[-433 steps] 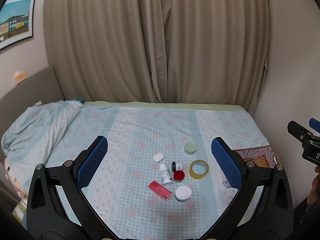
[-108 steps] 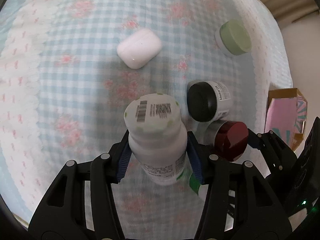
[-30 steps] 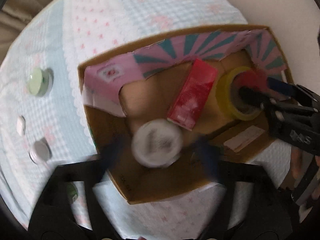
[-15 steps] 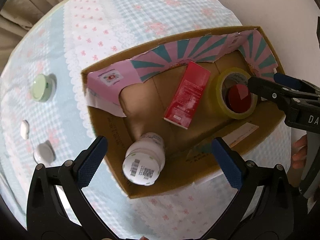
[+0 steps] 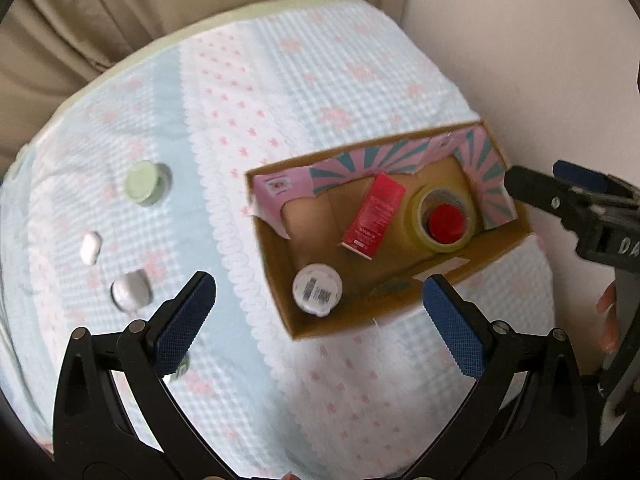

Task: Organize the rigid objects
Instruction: 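Withdraw both tools back toward the remaining items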

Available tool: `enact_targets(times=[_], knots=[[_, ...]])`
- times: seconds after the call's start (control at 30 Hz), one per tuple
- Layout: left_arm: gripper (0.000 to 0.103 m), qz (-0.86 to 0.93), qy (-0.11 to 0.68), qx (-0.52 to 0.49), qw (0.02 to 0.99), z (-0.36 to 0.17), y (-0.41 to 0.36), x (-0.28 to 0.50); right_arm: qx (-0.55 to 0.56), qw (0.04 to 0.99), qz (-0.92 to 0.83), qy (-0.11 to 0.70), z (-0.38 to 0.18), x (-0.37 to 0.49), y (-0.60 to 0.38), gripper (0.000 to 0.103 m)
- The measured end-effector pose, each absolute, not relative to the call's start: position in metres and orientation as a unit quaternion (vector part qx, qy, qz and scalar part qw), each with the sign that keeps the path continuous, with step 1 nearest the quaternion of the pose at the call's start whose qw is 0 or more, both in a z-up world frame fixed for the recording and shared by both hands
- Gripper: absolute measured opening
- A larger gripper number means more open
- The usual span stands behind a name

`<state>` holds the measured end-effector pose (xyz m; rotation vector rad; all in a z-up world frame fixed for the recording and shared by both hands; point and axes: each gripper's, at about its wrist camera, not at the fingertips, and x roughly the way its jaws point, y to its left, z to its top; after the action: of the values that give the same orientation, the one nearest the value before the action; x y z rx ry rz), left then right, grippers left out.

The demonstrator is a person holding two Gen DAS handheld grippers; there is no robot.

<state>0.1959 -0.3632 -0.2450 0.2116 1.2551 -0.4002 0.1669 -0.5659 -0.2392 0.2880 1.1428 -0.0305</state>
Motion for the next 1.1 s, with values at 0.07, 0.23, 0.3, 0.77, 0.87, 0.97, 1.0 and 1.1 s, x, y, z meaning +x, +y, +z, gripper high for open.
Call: enact_targets(times=[0.07,0.23,0.3,0.77,0.87,0.97,1.0,1.1], knots=[[0.103,-0.182,0.573,0.086,0.794,-0.223,-0.346,0.188,0.116,0.838,-0.018,0.533,-0.222,0.161,-0.556,0.103],[0.103,-0.155,0.547,0.061,0.820,-0.178,-0.298,0.172,0.086,0.858,-0.011,0.507,-0.177,0.139,-0.526,0.103],[0.103,-0.141,0.536,0.044,0.831,-0.163,-0.271,0.167,0.088,0.863,-0.004,0.497,-0.162,0.130,-0.514,0.103],[0.103,-0.147,0.494,0.034,0.856,-0.117,-0.093,0.162,0.095,0.890,0.003,0.446,-0.098,0.087,-0.364,0.103],[0.103,-0.154,0.486,0.044,0.859,-0.118,-0.057,0.168,0.099,0.889,-0.002,0.447,-0.097,0.088,-0.328,0.103],[0.103,-0.163,0.485,0.049,0.858,-0.123,-0.018,0.180,0.101,0.888,-0.017,0.449,-0.101,0.090,-0.292,0.103],[0.103,-0.164,0.485,0.054,0.857,-0.127,-0.005,0.185,0.104,0.887,-0.021,0.450,-0.103,0.092,-0.282,0.103],[0.103,-0.168,0.495,0.067,0.850,-0.141,0.027,0.204,0.114,0.883,-0.026,0.455,-0.112,0.101,-0.253,0.103]])
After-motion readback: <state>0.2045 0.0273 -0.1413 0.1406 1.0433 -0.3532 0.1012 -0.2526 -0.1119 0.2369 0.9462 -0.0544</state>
